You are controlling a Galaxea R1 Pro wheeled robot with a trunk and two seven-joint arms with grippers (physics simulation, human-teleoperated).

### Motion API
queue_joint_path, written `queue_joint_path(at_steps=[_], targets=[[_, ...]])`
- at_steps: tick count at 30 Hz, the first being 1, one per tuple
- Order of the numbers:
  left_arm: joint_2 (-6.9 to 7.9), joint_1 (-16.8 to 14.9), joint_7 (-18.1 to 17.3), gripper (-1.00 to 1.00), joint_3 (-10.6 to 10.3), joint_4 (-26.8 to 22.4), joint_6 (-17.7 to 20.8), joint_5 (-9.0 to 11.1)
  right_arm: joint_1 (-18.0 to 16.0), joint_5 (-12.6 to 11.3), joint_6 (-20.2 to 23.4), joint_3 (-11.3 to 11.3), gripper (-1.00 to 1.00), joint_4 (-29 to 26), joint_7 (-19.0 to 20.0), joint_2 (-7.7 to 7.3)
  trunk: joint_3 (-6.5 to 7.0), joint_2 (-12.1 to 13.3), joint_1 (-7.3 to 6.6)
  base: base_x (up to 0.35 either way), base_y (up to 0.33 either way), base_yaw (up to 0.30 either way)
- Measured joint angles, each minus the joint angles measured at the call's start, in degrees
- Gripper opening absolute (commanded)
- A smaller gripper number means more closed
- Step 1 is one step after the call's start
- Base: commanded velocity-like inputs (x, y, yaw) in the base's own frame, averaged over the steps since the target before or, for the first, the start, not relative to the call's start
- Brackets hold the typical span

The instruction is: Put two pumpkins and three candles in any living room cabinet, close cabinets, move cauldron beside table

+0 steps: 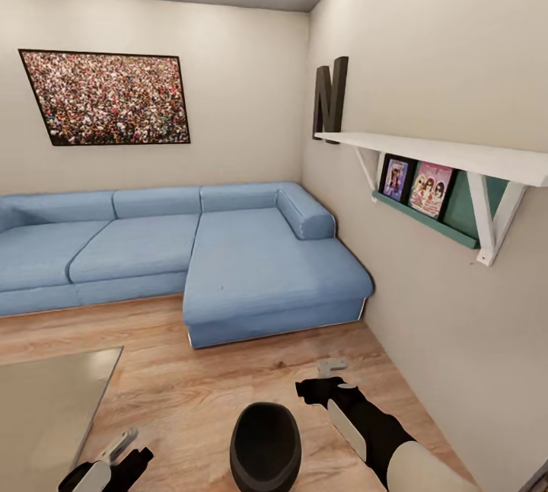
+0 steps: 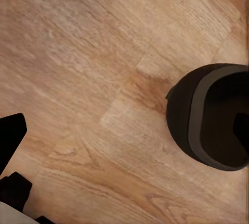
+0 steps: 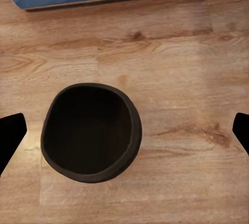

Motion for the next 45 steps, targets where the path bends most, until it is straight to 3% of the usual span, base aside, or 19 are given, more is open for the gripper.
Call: queue_joint_path(at_steps=[9, 20, 45], targets=[[0.0, 0.01, 0.0, 1.0, 0.0, -0.01, 0.0, 0.02, -0.01, 0.0, 0.0, 0.0, 1.0, 0.01, -0.01, 0.01, 0.0, 0.0, 0.01, 0.266, 0.0, 0.207], [0.0, 0.0, 0.0, 1.0, 0.0, 0.0, 0.0, 0.03, 0.0, 0.01, 0.01, 0.0, 1.0, 0.0, 0.05, 0.0, 0.0, 0.0, 0.01, 0.121, 0.0, 0.034], [0.0, 0.0, 0.0, 1.0, 0.0, 0.0, 0.0, 0.05, 0.0, 0.0, -0.04, 0.0, 1.0, -0.06, 0.13, -0.23, 0.0, 0.0, 0.03, 0.043, 0.0, 0.139]])
